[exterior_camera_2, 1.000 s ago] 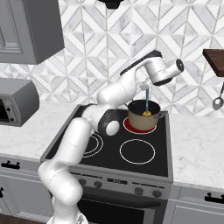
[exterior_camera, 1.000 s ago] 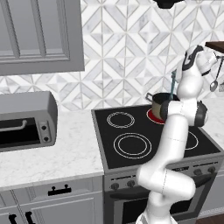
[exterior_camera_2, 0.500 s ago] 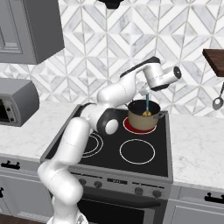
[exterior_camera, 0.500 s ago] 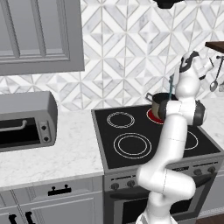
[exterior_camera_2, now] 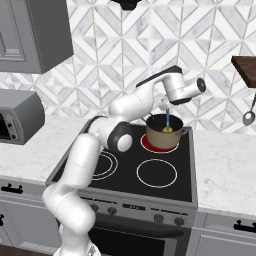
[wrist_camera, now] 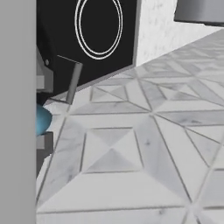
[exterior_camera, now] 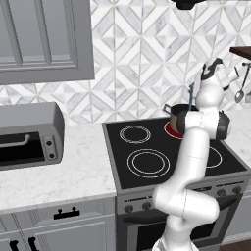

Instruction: Put the lemon and squash in the pot. Retrieve the spatula and lightly stir the vegetables in the pot.

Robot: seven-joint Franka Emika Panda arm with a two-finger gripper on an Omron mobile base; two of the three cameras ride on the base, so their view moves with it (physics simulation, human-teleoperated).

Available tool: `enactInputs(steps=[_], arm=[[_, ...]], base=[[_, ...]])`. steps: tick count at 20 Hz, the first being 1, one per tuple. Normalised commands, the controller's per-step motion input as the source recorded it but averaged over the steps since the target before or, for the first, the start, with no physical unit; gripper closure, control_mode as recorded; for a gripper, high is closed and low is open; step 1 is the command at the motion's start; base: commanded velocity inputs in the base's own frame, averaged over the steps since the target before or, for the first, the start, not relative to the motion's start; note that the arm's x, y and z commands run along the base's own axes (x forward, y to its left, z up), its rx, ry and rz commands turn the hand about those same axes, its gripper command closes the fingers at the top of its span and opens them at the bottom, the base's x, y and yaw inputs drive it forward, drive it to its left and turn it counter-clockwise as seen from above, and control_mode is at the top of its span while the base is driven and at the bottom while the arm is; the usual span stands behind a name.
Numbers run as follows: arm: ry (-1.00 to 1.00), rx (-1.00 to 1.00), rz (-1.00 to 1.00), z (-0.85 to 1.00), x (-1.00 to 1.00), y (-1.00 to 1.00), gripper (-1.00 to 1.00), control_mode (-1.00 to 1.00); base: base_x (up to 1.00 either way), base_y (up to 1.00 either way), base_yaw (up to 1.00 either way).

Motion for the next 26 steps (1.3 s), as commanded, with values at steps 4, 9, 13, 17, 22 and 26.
enactInputs(steps=[4,9,13,17,22,26], arm=[[0.00,0.08,0.17,-0.09,0.01,0.38,1.00,-1.00],[-0.06,0.09,0.16,0.15,-0.01,0.11,1.00,-1.00],[-0.16,-0.05,0.00,0.35,-0.26,-0.62,1.00,-1.00],[-0.07,-0.11,0.00,0.03,-0.12,-0.42,1.00,-1.00],[0.00,-0.01,0.01,-0.41,0.29,-0.03,1.00,-1.00],[0.00,0.00,0.05,-0.49,0.50,0.00,1.00,-1.00]], base=[[0.00,0.00,0.00],[0.00,0.00,0.00],[0.00,0.00,0.00],[0.00,0.00,0.00],[0.00,0.00,0.00],[0.00,0.00,0.00]])
